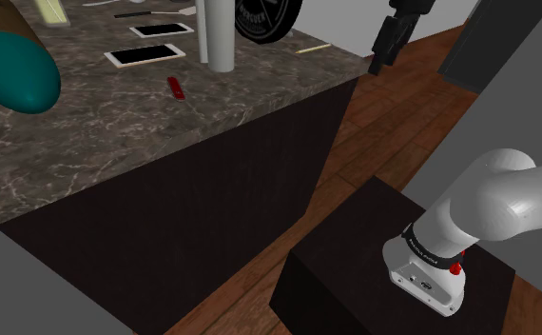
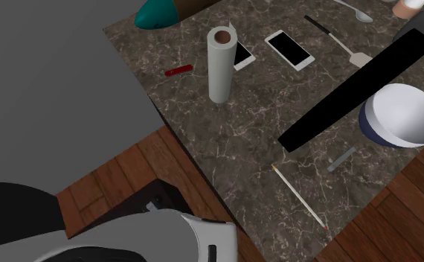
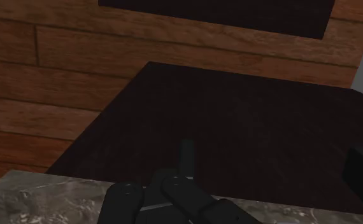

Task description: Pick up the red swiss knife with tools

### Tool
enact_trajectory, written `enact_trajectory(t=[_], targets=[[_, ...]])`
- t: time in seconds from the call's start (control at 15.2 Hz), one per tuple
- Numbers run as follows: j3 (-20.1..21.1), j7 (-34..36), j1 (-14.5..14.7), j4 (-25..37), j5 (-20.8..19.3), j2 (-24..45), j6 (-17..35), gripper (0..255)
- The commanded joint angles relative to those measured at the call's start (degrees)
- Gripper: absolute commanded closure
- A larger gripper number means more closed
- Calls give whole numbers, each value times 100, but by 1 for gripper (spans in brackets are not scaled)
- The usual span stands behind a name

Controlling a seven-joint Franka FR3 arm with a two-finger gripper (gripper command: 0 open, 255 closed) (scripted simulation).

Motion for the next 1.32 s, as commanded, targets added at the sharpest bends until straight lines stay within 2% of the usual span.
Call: enact_trajectory(t=[0.0,0.66,0.99,1.25], targets=[[0,0,0,0,0,0,0,0],[1150,1828,132,562,844,963,598,0],[1693,2732,137,1127,1032,1684,912,0],[2113,3476,125,1717,1022,2368,1134,0]])
